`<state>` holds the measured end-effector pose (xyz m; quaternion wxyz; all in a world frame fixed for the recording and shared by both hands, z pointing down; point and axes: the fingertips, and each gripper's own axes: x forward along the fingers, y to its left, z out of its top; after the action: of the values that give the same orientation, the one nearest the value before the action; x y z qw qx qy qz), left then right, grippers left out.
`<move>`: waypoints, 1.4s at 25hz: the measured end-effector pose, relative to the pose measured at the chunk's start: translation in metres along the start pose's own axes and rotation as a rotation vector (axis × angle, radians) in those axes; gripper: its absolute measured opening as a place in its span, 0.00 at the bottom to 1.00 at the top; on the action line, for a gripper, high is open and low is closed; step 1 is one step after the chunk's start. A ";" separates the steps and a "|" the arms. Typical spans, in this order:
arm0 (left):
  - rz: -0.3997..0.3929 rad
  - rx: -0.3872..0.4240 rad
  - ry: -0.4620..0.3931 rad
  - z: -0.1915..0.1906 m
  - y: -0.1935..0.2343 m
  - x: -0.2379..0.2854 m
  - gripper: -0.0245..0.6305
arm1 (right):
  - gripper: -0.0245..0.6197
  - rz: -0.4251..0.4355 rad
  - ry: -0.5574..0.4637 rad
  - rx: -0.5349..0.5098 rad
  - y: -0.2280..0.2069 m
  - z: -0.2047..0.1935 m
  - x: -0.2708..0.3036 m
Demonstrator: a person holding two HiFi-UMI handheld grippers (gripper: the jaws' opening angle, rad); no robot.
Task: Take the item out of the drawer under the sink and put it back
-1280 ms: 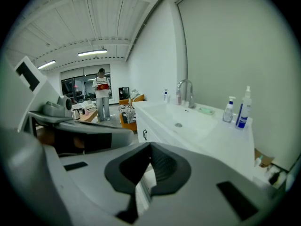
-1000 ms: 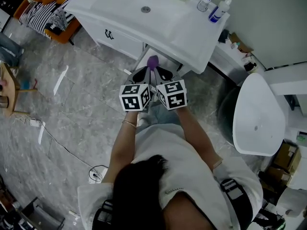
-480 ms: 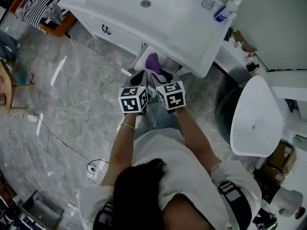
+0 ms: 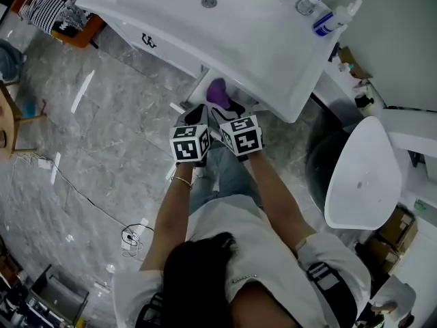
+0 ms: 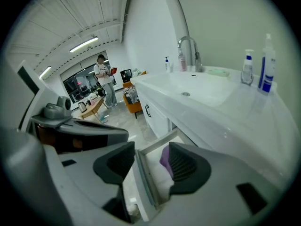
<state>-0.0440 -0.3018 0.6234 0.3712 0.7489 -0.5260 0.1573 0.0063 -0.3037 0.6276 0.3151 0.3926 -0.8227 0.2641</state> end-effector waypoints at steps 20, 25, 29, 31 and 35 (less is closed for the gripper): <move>0.056 -0.008 0.134 -0.032 0.041 0.084 0.04 | 0.41 0.001 0.150 -0.008 -0.044 -0.045 0.099; 0.099 -0.011 0.173 -0.050 0.052 0.101 0.04 | 0.41 0.012 0.166 -0.024 -0.051 -0.053 0.120; 0.097 -0.040 0.196 -0.064 0.058 0.111 0.04 | 0.44 0.009 0.199 -0.030 -0.060 -0.067 0.137; 0.097 -0.045 0.202 -0.068 0.061 0.116 0.04 | 0.45 0.014 0.220 -0.024 -0.063 -0.076 0.144; 0.118 -0.055 0.207 -0.071 0.068 0.124 0.04 | 0.46 0.018 0.248 -0.045 -0.068 -0.088 0.159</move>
<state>-0.0456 -0.3458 0.7755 0.4339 0.6861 -0.5319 0.2410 0.0107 -0.3569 0.8139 0.4209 0.3421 -0.7867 0.2949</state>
